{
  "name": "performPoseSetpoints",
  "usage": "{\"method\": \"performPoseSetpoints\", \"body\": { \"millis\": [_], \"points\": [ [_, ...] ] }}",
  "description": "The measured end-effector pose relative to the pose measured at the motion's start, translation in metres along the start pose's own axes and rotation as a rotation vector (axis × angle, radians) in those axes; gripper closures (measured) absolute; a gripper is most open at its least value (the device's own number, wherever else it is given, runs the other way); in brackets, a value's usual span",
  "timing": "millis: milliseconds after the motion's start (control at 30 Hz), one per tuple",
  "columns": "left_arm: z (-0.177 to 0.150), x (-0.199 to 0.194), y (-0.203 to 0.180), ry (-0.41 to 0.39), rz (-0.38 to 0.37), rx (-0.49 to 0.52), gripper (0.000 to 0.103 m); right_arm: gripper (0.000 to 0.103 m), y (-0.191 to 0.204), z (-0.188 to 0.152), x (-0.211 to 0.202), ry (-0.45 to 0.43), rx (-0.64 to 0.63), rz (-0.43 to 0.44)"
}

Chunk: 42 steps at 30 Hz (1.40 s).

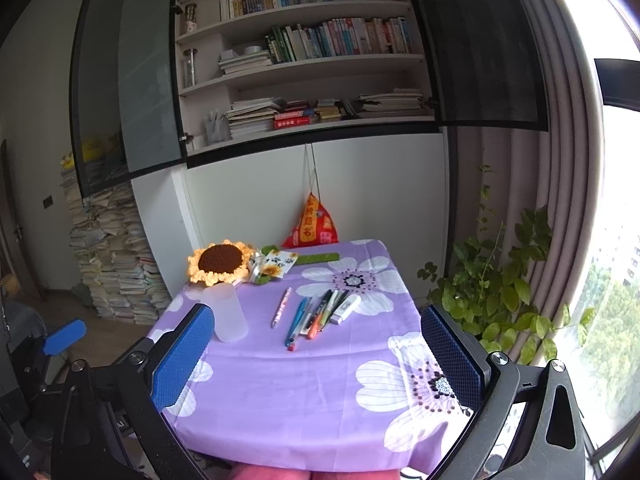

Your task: Organize stationery

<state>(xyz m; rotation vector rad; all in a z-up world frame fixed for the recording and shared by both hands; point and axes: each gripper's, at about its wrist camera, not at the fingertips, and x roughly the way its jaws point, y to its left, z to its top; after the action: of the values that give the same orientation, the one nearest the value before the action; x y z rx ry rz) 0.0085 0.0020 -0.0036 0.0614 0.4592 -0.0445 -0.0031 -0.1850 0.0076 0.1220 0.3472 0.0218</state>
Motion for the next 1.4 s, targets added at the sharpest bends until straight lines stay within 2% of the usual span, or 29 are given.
{"method": "performPoseSetpoints", "body": {
  "millis": [267,400,533,733,867,1400],
  "points": [
    [0.002,-0.009,0.002,-0.05,-0.003,-0.036,0.006,0.0,-0.002,0.0,-0.004,-0.019,-0.027,0.007],
    [0.002,-0.017,-0.003,-0.093,0.017,-0.011,0.005,0.0,-0.003,-0.002,-0.004,-0.028,-0.022,-0.03],
    [0.002,-0.015,-0.005,-0.072,0.005,-0.005,0.005,0.0,-0.006,-0.004,-0.003,-0.016,-0.011,-0.036],
    [0.0,-0.009,-0.007,-0.046,-0.006,0.005,0.005,0.0,-0.009,-0.005,-0.003,0.017,0.014,0.025],
    [0.0,-0.007,-0.006,-0.045,-0.009,0.007,0.004,0.0,-0.007,-0.007,-0.001,0.016,0.002,-0.009],
    [-0.008,-0.013,0.018,-0.041,-0.045,-0.063,0.003,0.0,0.016,-0.007,-0.005,0.046,-0.052,-0.038]
  ]
}}
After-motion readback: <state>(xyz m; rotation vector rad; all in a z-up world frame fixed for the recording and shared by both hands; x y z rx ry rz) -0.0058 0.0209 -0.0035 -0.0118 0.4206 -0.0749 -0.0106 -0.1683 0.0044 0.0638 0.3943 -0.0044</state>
